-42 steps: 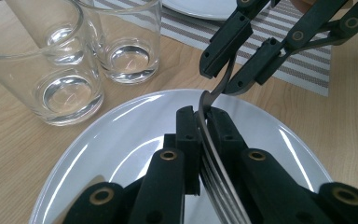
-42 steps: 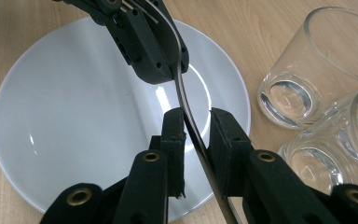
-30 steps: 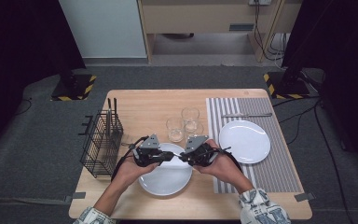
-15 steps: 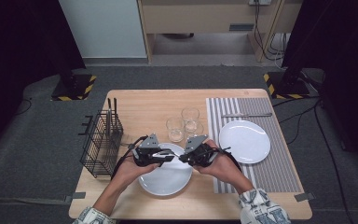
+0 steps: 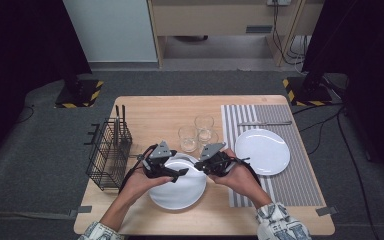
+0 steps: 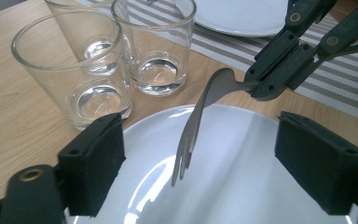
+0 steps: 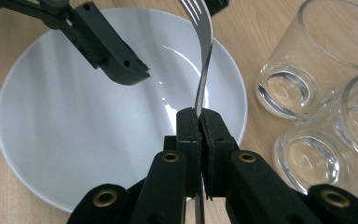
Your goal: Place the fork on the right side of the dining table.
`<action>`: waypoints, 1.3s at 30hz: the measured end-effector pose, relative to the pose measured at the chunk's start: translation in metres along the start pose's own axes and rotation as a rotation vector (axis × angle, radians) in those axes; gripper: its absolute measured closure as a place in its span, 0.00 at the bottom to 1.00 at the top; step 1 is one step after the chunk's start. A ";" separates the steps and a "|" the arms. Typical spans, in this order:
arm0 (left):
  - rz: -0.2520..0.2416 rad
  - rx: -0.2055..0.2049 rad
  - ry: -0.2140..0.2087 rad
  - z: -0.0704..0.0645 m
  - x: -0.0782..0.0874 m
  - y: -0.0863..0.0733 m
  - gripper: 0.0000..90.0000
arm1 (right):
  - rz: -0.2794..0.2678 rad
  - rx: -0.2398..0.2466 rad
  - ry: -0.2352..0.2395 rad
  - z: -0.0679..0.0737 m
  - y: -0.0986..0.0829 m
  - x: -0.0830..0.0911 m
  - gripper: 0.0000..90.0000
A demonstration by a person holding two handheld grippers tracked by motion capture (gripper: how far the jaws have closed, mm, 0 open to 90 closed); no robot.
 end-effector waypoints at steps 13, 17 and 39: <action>0.013 0.038 0.026 0.006 0.000 -0.002 0.10 | 0.013 -0.035 -0.032 -0.007 -0.005 0.001 0.97; 0.012 0.038 0.030 0.007 0.000 -0.002 0.10 | 0.008 -0.044 -0.039 -0.008 -0.005 0.002 0.97; 0.014 0.050 0.034 0.007 -0.002 -0.003 0.07 | 0.010 -0.089 -0.080 -0.014 -0.012 0.007 0.97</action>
Point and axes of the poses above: each handheld gripper's, and its own axes: x roughly backward along the jaws, y roughly out of its top, z roughly to its left, the point moved 8 cm from there along -x, roughly forward along the jaws, and after that the axes turned 2 degrees about y, right-handed, at the moved point
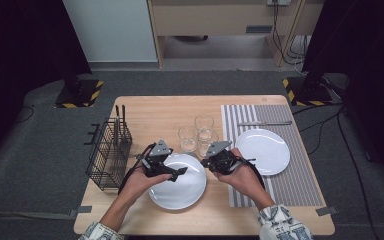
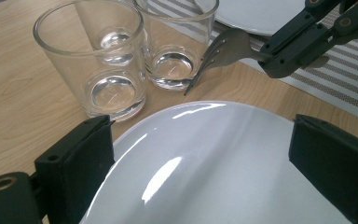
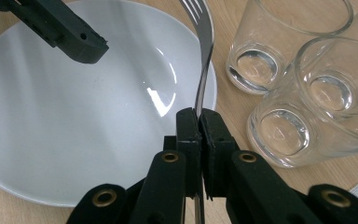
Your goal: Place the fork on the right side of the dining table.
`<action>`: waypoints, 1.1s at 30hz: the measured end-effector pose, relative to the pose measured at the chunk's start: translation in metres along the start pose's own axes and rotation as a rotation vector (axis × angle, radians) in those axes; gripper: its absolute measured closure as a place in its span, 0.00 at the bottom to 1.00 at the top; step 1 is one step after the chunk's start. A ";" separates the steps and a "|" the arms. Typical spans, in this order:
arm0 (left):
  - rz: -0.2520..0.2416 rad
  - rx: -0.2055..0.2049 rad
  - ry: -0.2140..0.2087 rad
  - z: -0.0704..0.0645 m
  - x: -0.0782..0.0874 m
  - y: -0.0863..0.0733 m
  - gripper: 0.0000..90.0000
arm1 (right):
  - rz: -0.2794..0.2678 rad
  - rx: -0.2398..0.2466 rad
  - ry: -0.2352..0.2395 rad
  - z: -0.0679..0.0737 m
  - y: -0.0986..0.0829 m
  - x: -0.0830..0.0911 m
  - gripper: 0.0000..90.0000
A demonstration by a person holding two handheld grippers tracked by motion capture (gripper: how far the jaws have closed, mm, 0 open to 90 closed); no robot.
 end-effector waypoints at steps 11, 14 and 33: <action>-0.018 -0.005 0.013 0.001 0.001 0.002 0.07 | -0.015 -0.010 -0.021 -0.004 -0.004 0.015 0.97; -0.011 -0.007 0.018 0.001 0.001 0.001 0.07 | -0.022 -0.012 -0.029 -0.006 -0.005 0.019 0.97; -0.015 0.002 0.020 0.002 0.000 -0.001 0.07 | -0.014 -0.016 -0.064 -0.014 -0.024 0.044 0.97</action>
Point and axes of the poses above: each handheld gripper's, and its own axes: x roughly backward along the jaws, y roughly out of its top, z roughly to its left, the point moved 8 cm from there along -x, roughly forward along the jaws, and after that the axes turned 2 degrees about y, right-handed, at the moved point
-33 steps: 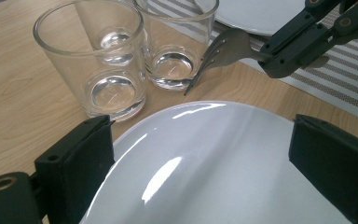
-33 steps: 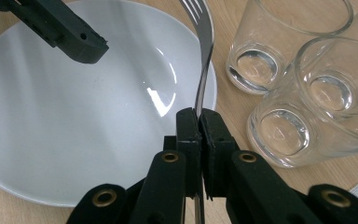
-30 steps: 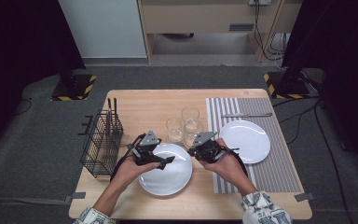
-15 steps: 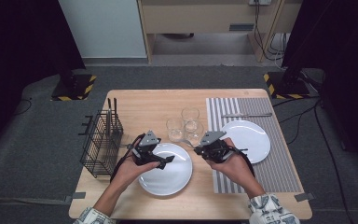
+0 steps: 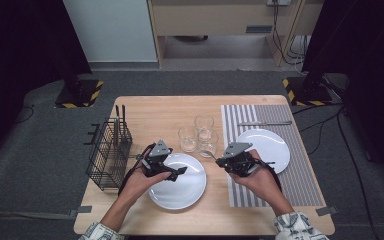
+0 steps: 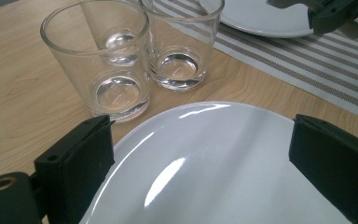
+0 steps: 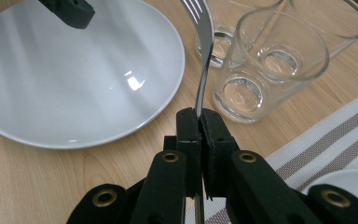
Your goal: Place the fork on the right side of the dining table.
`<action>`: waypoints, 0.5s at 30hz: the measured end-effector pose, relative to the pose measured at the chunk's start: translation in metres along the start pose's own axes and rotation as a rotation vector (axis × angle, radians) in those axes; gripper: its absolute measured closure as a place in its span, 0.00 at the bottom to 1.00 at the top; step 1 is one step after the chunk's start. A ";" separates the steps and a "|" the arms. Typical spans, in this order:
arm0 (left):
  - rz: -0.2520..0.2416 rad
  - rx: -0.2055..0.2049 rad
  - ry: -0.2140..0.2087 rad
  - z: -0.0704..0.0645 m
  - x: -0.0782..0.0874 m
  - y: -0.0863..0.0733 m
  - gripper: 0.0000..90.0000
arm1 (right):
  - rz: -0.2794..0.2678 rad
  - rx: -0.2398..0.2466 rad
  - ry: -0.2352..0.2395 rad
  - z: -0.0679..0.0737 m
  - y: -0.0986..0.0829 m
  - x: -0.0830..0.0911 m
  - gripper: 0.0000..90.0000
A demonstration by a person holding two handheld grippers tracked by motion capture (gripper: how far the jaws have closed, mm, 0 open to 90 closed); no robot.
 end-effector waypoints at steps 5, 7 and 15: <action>-0.023 -0.013 0.014 -0.001 0.002 0.004 0.07 | 0.002 -0.007 -0.017 -0.005 -0.010 0.005 0.97; -0.022 -0.019 0.019 -0.001 0.002 0.004 0.07 | 0.003 -0.018 -0.020 -0.007 -0.015 0.008 0.97; -0.009 -0.032 0.021 -0.003 0.000 0.002 0.07 | -0.016 -0.045 -0.037 -0.015 -0.026 0.019 0.97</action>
Point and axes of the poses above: each handheld gripper's, and its own axes: x roughly backward along the jaws, y roughly out of its top, z roughly to its left, the point moved 8 cm from there along -x, roughly forward along the jaws, and after that the axes turned 2 degrees about y, right-handed, at the moved point
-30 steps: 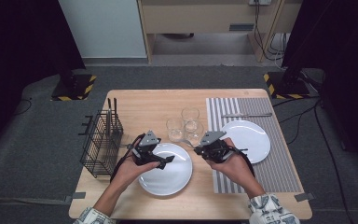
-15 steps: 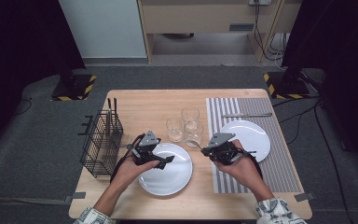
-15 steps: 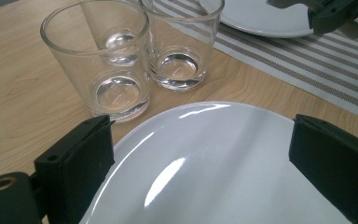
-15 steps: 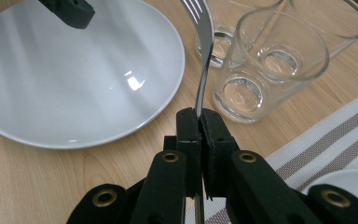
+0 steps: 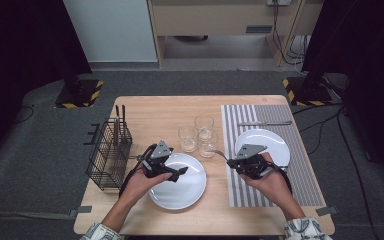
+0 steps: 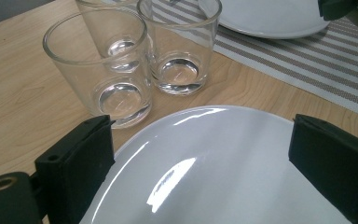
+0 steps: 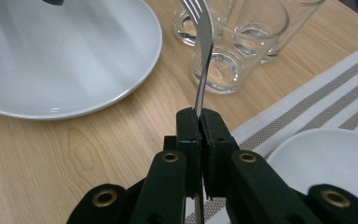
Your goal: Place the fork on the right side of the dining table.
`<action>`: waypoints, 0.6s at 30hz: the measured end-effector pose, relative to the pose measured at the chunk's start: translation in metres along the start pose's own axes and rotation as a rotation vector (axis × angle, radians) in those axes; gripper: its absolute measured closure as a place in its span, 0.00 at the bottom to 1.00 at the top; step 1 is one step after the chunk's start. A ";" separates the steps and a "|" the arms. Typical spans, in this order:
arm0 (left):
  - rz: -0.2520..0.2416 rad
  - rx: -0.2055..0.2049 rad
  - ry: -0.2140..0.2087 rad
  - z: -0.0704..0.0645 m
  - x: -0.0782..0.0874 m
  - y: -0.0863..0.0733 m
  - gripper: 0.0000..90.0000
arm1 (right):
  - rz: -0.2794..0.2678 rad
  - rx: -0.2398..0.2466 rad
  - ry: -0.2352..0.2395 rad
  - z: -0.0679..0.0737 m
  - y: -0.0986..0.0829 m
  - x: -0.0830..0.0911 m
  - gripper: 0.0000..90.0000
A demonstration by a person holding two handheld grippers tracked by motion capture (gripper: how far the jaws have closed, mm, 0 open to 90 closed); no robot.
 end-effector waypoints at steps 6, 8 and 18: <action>-0.004 0.001 0.018 0.002 0.000 0.000 0.07 | -0.017 -0.020 -0.015 -0.007 -0.008 0.011 0.97; 0.000 0.001 0.020 0.002 -0.001 -0.001 0.07 | -0.017 -0.026 -0.020 -0.009 -0.011 0.014 0.97; 0.033 -0.029 0.045 -0.001 0.000 -0.010 0.07 | -0.011 -0.049 -0.023 -0.016 -0.030 0.024 0.97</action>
Point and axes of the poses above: each handheld gripper's, and its own axes: x roughly backward along the jaws, y roughly out of its top, z roughly to its left, the point moved 8 cm from there along -x, roughly forward along the jaws, and after that the axes turned 2 degrees about y, right-handed, at the moved point
